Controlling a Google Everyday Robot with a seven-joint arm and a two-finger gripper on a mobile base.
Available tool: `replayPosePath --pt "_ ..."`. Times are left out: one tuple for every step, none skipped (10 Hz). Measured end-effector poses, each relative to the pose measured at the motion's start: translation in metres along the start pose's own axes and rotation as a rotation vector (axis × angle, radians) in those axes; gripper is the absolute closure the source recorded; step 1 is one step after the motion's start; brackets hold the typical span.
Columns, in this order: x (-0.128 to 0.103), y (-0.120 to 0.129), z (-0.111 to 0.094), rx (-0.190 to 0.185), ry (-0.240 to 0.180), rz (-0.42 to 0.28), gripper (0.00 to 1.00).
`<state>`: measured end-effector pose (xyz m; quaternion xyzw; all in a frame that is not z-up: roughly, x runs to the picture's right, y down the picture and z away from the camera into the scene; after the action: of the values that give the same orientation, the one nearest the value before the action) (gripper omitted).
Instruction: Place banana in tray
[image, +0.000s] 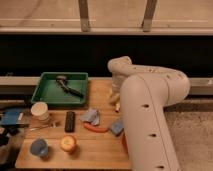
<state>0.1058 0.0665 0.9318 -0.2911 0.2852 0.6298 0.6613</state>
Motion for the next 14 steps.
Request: replayPosePath --pt "-0.002 -0.001 0.005 0.003 0.01 0.003 0.21" --pt "-0.003 -0.003 0.01 0.006 0.02 0.006 0.24" --pt "-0.003 -0.006 0.012 0.009 0.024 0.007 0.3" --pt "-0.003 -0.008 0.013 0.012 0.025 0.006 0.4" --pt "-0.002 -0.009 0.012 0.009 0.024 0.002 0.51" --pt "0.002 -0.013 0.006 -0.005 0.014 -0.001 0.62" --pt "0.006 -0.016 0.002 -0.018 0.006 -0.005 0.71" --pt "0.011 -0.016 -0.002 -0.028 -0.002 -0.014 0.8" --pt "0.017 -0.012 -0.008 -0.041 -0.02 -0.026 0.92" --pt "0.024 -0.013 -0.019 -0.055 -0.044 -0.032 0.99" --pt "0.03 -0.014 -0.031 -0.071 -0.068 -0.036 1.0" --pt "0.04 -0.014 -0.053 -0.104 -0.106 -0.044 1.0" --pt "0.047 -0.014 -0.07 -0.124 -0.132 -0.05 1.0" --pt "0.056 -0.015 -0.09 -0.147 -0.162 -0.056 1.0"
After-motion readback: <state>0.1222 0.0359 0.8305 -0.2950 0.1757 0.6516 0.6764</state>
